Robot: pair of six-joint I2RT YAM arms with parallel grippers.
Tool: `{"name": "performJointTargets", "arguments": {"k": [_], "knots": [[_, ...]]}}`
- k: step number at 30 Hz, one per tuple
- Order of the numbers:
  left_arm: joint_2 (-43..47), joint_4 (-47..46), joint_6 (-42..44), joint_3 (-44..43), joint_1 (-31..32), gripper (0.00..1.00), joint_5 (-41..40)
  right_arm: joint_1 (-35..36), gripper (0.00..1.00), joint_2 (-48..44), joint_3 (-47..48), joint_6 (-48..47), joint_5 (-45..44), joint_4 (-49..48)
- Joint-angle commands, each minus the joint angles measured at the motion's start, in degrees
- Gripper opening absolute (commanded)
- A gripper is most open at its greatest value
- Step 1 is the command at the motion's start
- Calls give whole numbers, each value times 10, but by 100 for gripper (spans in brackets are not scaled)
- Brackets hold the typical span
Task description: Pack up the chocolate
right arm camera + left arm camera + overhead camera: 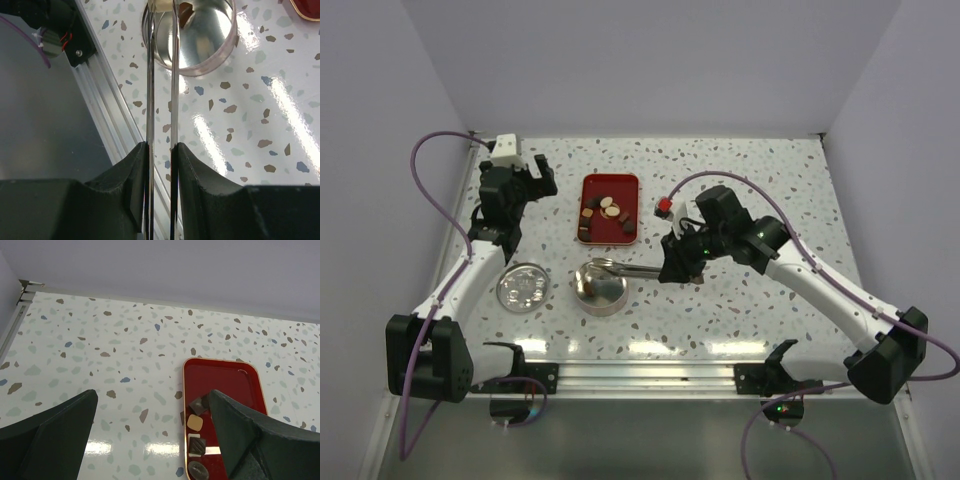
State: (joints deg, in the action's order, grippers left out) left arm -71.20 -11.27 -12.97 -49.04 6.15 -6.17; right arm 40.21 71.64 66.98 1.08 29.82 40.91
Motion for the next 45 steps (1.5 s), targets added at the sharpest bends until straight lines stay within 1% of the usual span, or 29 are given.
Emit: {"name": "performJointTargets", "arguments": {"k": [1,3,4,11,15,21,28,34,42,43,45], "knots": [[4,-14,-9,-7,6,100,-1,7,27,-3,5,-8,21,11],[4,-13,-8,-7,7,100,-1,8,30,-3,4,-7,18,8],[4,-13,-8,-7,7,100,-1,8,34,-4,2,-7,16,5],[4,-11,-7,-9,9,100,-1,8,43,-4,-4,-6,9,-7],[5,-11,-7,-9,9,100,-2,8,43,-5,-5,-6,3,-11],[5,-10,-6,-10,9,100,-4,7,38,-5,-3,11,-53,-37],[8,-10,-7,-10,9,100,-4,3,37,33,7,5,-93,-116],[11,-10,-6,-8,9,100,-6,-25,37,93,21,-7,-120,-163],[10,-11,-4,-8,9,100,-9,-81,38,144,39,-7,-121,-228],[9,-11,-5,-7,9,100,-9,-88,38,156,43,-24,-115,-231],[9,-11,-5,-7,9,100,-9,-94,38,169,52,-28,-108,-234]]}}
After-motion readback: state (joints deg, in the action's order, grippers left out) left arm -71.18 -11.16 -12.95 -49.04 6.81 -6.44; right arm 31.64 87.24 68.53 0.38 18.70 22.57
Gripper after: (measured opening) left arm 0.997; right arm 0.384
